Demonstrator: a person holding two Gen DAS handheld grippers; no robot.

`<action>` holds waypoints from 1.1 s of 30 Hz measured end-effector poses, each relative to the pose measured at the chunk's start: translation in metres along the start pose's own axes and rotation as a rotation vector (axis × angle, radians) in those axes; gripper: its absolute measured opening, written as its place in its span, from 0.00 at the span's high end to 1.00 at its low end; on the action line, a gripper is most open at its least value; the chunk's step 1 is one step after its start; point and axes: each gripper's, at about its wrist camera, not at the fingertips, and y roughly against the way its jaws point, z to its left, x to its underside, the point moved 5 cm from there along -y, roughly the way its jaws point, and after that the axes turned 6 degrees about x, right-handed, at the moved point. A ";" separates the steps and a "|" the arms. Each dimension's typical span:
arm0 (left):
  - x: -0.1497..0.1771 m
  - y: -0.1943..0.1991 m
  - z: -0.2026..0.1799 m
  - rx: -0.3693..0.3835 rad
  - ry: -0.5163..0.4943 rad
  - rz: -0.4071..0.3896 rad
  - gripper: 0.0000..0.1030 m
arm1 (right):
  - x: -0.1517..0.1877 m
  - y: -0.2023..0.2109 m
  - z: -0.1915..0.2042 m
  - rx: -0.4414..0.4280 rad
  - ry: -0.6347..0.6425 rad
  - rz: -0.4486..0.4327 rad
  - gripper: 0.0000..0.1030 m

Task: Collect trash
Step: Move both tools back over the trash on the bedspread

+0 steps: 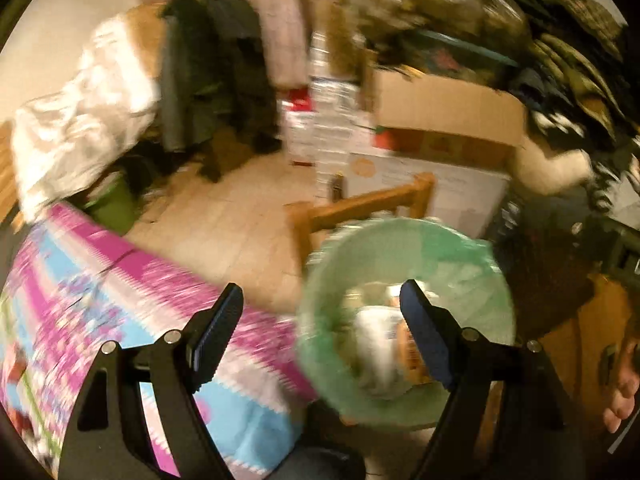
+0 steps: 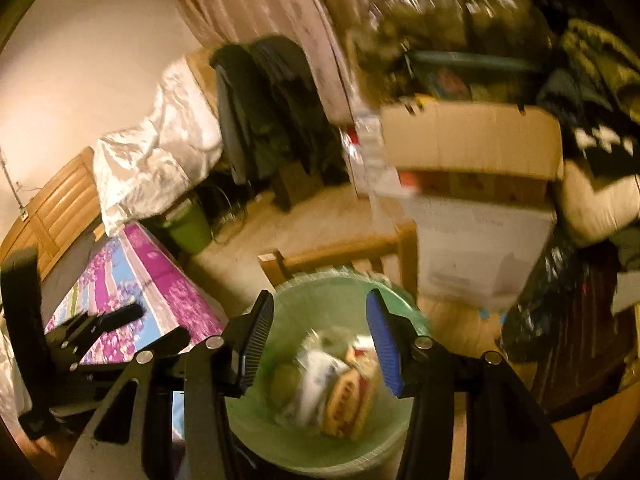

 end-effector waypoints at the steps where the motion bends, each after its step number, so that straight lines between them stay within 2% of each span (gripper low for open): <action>1: 0.007 0.014 0.017 -0.052 0.030 -0.034 0.25 | -0.001 0.007 0.010 -0.003 0.004 -0.048 0.51; 4: 0.029 0.049 0.059 -0.177 0.109 -0.094 0.21 | 0.001 0.025 0.042 -0.041 0.020 -0.155 0.49; 6: 0.045 0.071 0.084 -0.262 0.147 -0.120 0.20 | 0.006 0.035 0.064 -0.068 0.037 -0.209 0.42; 7: 0.059 0.087 0.102 -0.320 0.175 -0.131 0.20 | 0.009 0.040 0.076 -0.081 0.046 -0.232 0.39; 10: 0.094 0.124 0.145 -0.429 0.269 -0.141 0.20 | 0.022 0.048 0.123 -0.149 0.105 -0.259 0.38; 14: 0.142 0.176 0.195 -0.533 0.423 -0.147 0.20 | 0.044 0.047 0.186 -0.243 0.204 -0.222 0.37; 18: 0.199 0.231 0.234 -0.663 0.530 -0.147 0.20 | 0.075 0.043 0.260 -0.363 0.320 -0.137 0.34; 23: 0.281 0.292 0.281 -0.778 0.706 -0.116 0.20 | 0.130 0.045 0.350 -0.530 0.461 -0.008 0.33; 25: 0.313 0.309 0.299 -0.794 0.778 -0.094 0.20 | 0.151 0.046 0.377 -0.581 0.496 0.047 0.33; 28: 0.350 0.322 0.320 -0.756 0.857 -0.065 0.20 | 0.190 0.045 0.418 -0.667 0.572 0.146 0.33; 29: 0.362 0.325 0.326 -0.735 0.875 -0.065 0.20 | 0.197 0.044 0.424 -0.685 0.589 0.162 0.33; 33: 0.386 0.314 0.347 -0.633 0.900 -0.057 0.20 | 0.247 0.058 0.470 -0.867 0.704 0.293 0.33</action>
